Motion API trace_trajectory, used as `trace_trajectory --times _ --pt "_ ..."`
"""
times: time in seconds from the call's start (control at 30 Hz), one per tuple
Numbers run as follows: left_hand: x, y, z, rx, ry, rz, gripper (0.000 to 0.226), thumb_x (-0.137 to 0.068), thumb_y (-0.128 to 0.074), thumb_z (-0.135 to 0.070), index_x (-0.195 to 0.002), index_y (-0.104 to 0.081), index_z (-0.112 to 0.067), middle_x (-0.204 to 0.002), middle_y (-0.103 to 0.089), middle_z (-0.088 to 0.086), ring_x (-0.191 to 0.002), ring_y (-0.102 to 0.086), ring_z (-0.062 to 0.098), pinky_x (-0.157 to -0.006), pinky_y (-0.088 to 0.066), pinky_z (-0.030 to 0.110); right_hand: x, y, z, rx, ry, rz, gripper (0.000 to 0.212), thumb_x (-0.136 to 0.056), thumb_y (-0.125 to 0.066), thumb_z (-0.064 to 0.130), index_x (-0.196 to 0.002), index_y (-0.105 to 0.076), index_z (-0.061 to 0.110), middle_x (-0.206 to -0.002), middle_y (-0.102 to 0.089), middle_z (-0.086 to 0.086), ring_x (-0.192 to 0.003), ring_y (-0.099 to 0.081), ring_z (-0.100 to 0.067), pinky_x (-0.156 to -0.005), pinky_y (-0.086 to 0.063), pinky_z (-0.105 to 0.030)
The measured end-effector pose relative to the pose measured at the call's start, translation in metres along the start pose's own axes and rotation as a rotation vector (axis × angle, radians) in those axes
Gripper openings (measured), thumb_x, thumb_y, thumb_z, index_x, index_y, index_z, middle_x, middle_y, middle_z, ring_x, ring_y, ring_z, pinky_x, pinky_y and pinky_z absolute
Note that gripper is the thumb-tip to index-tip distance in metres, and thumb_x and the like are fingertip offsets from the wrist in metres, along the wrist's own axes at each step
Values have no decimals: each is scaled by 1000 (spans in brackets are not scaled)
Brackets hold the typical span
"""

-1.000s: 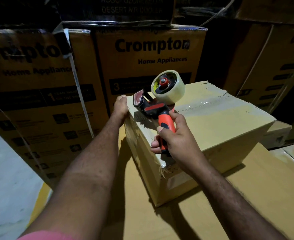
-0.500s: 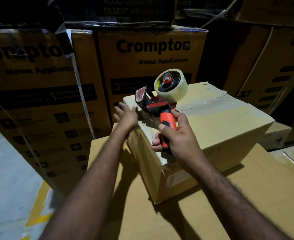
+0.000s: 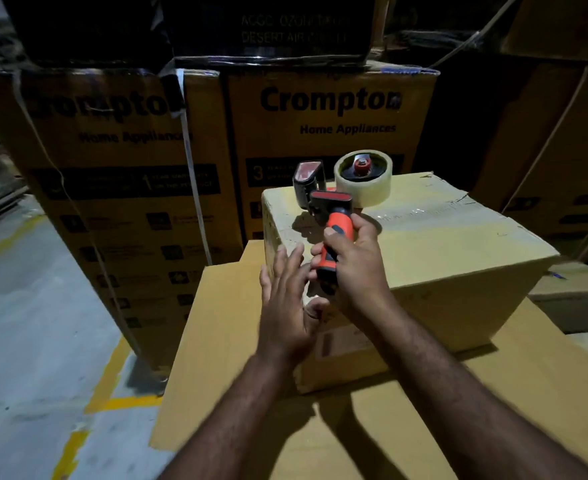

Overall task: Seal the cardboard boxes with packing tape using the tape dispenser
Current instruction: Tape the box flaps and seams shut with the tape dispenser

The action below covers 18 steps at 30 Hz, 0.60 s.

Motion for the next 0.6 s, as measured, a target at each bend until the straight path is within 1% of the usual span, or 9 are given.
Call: trace_trajectory --times 0.03,0.13,0.23,0.3,0.37,0.43,0.5,0.57,0.6 --pt "-1 1 1 -21 -11 12 81 -92 -10 -80 -150 -39 -32 -165 -30 -2 -157 -8 15 -123 -5 63 0 2 2 32 16 22 50 -102 -54 16 -144 -30 28 -92 -61 -17 -68 -61 -20 -56 -51 -35" --pt "-3 7 3 -118 -11 59 95 -90 -14 -83 -144 -52 -15 -158 -43 -1 -156 -17 13 -124 -10 60 0 16 12 105 54 90 54 -102 -53 13 -147 -28 28 -90 -57 -17 -62 -57 -18 -52 -51 -33" --pt "-3 16 2 -200 4 56 93 -92 -14 -81 -140 -56 -14 -153 -49 -3 -152 -27 12 -125 -10 56 1 39 28 234 130 86 56 -101 -55 12 -148 -29 26 -107 -56 -22 -73 -59 -17 -58 -55 -33" --pt "-5 28 3 -209 55 16 87 -96 -11 -76 -138 -60 -17 -150 -52 -6 -149 -30 7 -125 -11 54 0 59 38 352 199 59 59 -101 -57 16 -150 -28 28 -112 -57 -16 -78 -63 -20 -64 -61 -43" --pt "-4 45 14 -172 135 -80 74 -102 -12 -65 -132 -64 -21 -143 -55 -11 -144 -36 7 -123 -17 55 1 82 47 476 269 15 62 -99 -60 26 -151 -27 34 -116 -55 -7 -85 -67 -25 -69 -61 -54" --pt "-1 64 29 -103 194 -211 58 -104 -18 -52 -122 -68 -29 -135 -60 -11 -138 -47 11 -117 -29 57 6 106 53 587 330 -42 63 -98 -61 29 -151 -27 35 -111 -55 6 -84 -67 -22 -70 -61 -49" --pt "3 77 35 -22 237 -305 46 -104 -23 -48 -111 -68 -40 -128 -66 -9 -129 -56 14 -110 -43 53 13 125 55 638 389 -108 64 -100 -60 27 -153 -26 31 -106 -53 17 -79 -65 -13 -67 -60 -37" --pt "8 78 30 32 263 -342 41 -105 -27 -47 -107 -67 -41 -125 -68 -6 -125 -60 14 -106 -48 47 19 137 56 593 430 -150 64 -101 -58 25 -155 -24 27 -100 -55 13 -70 -64 -10 -58 -56 -31" --pt "10 75 24 59 274 -355 40 -105 -28 -45 -106 -68 -37 -125 -68 -4 -125 -60 14 -105 -48 46 21 140 56 557 439 -165 63 -102 -57 24 -154 -23 26 -96 -56 11 -67 -64 -11 -56 -56 -34"
Point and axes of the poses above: each hand's wrist, its own x-axis away from the middle knuckle, its own y-axis out of the back of the hand, z = x × y, the point moved 3 cm from there along -x, towards the middle knuckle
